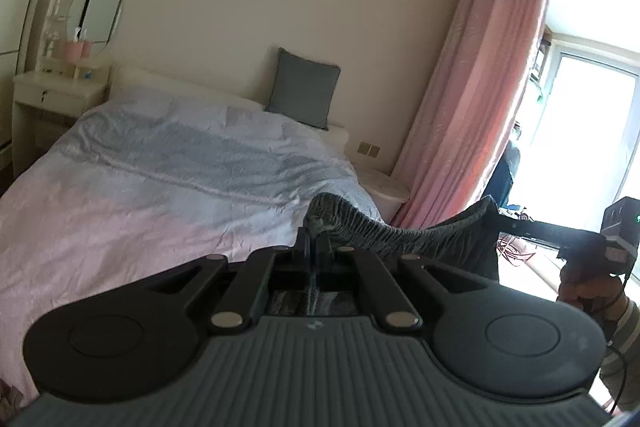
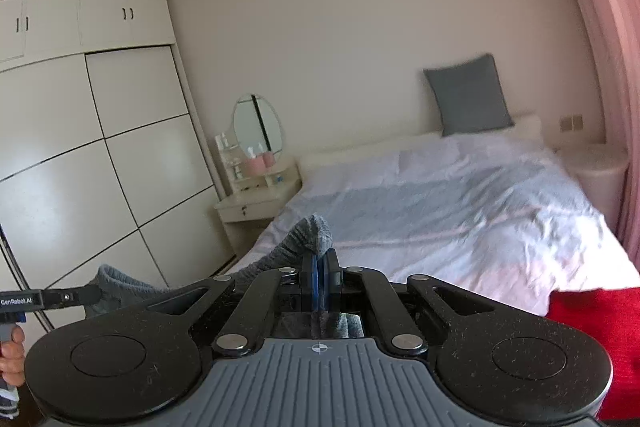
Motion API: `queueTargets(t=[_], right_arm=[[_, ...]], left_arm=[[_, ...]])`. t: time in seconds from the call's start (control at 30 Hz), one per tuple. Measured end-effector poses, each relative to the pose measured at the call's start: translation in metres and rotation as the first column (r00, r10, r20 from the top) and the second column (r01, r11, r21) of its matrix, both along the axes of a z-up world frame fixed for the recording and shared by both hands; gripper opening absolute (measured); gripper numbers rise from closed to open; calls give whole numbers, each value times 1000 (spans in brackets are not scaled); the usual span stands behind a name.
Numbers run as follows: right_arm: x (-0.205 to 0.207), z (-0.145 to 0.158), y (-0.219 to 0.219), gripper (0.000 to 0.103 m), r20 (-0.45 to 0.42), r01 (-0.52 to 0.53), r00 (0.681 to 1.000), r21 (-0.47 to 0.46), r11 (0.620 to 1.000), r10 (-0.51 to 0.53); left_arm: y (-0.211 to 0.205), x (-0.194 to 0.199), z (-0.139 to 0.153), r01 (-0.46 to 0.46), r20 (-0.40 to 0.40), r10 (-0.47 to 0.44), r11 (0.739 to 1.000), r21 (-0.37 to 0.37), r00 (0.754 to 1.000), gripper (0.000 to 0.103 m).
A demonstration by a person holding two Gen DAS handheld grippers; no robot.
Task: Fold clothes
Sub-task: 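Lift the grey garment with both grippers and shake it out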
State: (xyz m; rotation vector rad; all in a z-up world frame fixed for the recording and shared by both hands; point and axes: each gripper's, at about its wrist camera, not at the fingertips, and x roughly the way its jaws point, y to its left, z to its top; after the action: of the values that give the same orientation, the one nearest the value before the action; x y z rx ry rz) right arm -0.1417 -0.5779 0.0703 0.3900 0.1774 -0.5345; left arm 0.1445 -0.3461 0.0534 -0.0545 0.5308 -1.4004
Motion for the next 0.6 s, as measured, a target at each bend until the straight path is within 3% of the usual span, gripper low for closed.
queueTargets(t=[0.6], right_arm=[[20,-5,-12,1,-21,-57,998,43,997,58]], left_arm=[[12,9,6,-63,17,63,998,-9,998,0]])
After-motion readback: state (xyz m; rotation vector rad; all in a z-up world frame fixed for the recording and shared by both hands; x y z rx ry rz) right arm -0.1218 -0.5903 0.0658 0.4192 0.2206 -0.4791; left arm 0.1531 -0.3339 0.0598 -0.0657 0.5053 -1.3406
